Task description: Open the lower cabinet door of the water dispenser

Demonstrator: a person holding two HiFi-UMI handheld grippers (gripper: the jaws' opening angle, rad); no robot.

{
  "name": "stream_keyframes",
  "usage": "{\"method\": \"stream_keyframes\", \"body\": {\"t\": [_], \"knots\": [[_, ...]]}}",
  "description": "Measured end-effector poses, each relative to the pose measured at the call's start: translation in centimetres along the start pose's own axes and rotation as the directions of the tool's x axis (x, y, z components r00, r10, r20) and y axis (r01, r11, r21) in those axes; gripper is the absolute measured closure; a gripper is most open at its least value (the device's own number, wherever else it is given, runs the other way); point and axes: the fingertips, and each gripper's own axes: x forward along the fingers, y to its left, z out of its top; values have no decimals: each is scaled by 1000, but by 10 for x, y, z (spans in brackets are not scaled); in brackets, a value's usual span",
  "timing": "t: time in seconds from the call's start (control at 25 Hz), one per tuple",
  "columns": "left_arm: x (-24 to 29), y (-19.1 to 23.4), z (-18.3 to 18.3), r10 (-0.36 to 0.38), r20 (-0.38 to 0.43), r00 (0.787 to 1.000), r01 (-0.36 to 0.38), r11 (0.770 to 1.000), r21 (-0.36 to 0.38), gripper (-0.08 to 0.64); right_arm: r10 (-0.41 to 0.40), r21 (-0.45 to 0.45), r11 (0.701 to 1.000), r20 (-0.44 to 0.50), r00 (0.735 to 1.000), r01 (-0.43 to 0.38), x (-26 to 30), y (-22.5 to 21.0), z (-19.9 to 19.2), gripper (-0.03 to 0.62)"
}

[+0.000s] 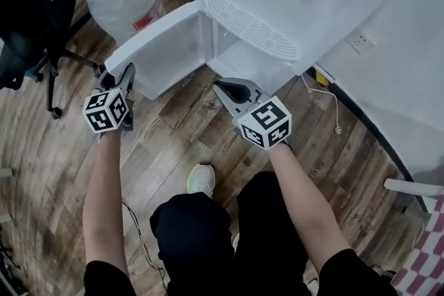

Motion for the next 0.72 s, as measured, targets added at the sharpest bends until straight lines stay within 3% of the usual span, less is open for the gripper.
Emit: {"method": "stream_keyframes", "body": {"t": [0.32,0.72], "knots": [[9,6,2,28,-17,999,-27,1000,15,336,109,8,994,10,994,-110,62,39,18,569],[9,9,4,35,-32,999,-33,999,40,334,119,12,993,-10,993,-119,70,55,8,569]]}}
